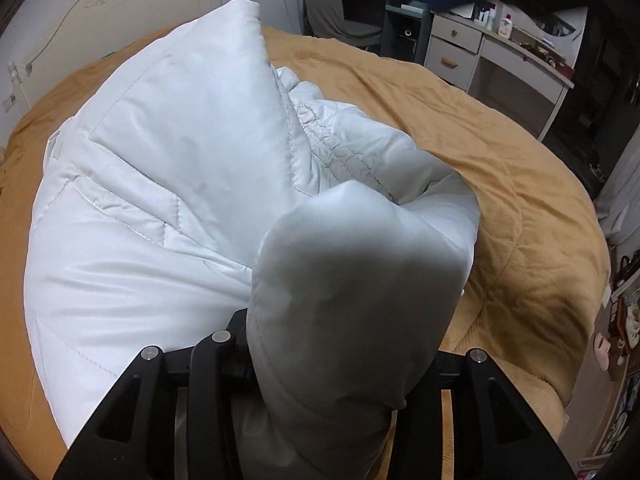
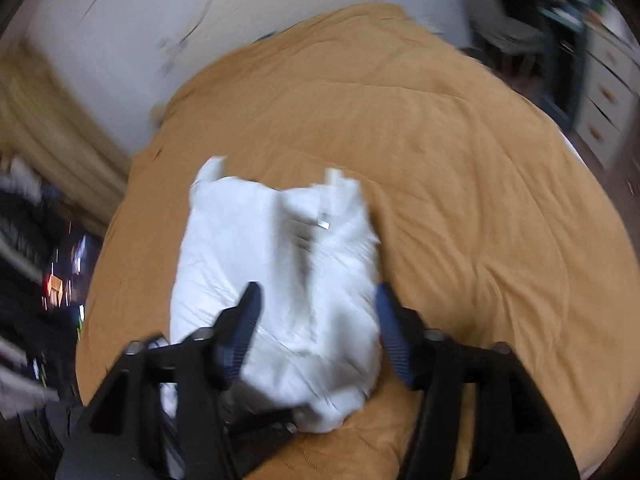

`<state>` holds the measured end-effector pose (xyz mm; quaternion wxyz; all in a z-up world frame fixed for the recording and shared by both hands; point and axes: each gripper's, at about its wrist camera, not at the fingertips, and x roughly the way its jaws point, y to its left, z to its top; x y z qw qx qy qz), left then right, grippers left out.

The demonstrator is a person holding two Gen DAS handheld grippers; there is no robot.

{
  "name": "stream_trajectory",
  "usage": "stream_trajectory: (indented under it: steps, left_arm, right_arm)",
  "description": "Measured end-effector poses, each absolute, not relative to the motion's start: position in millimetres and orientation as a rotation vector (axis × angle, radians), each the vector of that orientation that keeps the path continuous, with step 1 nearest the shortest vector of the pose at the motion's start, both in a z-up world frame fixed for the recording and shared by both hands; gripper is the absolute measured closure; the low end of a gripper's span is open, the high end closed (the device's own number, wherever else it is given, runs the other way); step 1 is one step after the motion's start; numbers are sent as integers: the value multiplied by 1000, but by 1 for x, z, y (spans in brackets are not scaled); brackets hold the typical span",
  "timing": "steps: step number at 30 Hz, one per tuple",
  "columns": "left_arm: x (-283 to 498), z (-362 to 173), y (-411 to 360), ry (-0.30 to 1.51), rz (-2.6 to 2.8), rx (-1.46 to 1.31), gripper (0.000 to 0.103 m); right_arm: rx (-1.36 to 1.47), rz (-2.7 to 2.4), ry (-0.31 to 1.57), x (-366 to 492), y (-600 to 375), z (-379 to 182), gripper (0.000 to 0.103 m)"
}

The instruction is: Fold large clothes

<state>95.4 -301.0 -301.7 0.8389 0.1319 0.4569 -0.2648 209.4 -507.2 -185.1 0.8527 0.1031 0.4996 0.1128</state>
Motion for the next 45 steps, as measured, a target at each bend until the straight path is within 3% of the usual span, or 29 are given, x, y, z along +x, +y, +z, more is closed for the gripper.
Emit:
stream_trajectory:
  steps: [5, 7, 9, 13, 18, 23, 28, 31, 39, 42, 45]
  left_arm:
    - [94, -305, -284, 980, -580, 266, 61]
    - [98, -309, -282, 981, -586, 270, 60]
    - [95, -304, -271, 989, -624, 274, 60]
    - [80, -285, -244, 1034, -777, 282, 59]
    - [70, -234, -160, 1112, -938, 101, 59]
    - [134, -189, -111, 957, -654, 12, 58]
    - [209, -250, -141, 1057, -528, 28, 57]
    - [208, -284, -152, 1061, -486, 119, 56]
    - [209, -287, -161, 1057, -446, 151, 56]
    - [209, -291, -162, 1045, -446, 156, 56]
    - [206, -296, -166, 1042, -445, 159, 56]
  right_arm:
    - [136, 339, 1260, 282, -448, -219, 22]
    - [88, 274, 1347, 303, -442, -255, 59]
    - [175, 250, 1402, 312, -455, -279, 70]
    - [403, 283, 1458, 314, -490, -310, 71]
    - [431, 265, 1442, 304, -501, -318, 72]
    - [478, 252, 1436, 296, -503, -312, 71]
    - [484, 241, 1393, 285, -505, -308, 69]
    - [510, 211, 1319, 269, -511, -297, 63]
    - [204, 256, 776, 123, -458, -189, 62]
    - [136, 307, 744, 86, -442, -210, 62]
    - [95, 227, 912, 91, -441, -273, 62]
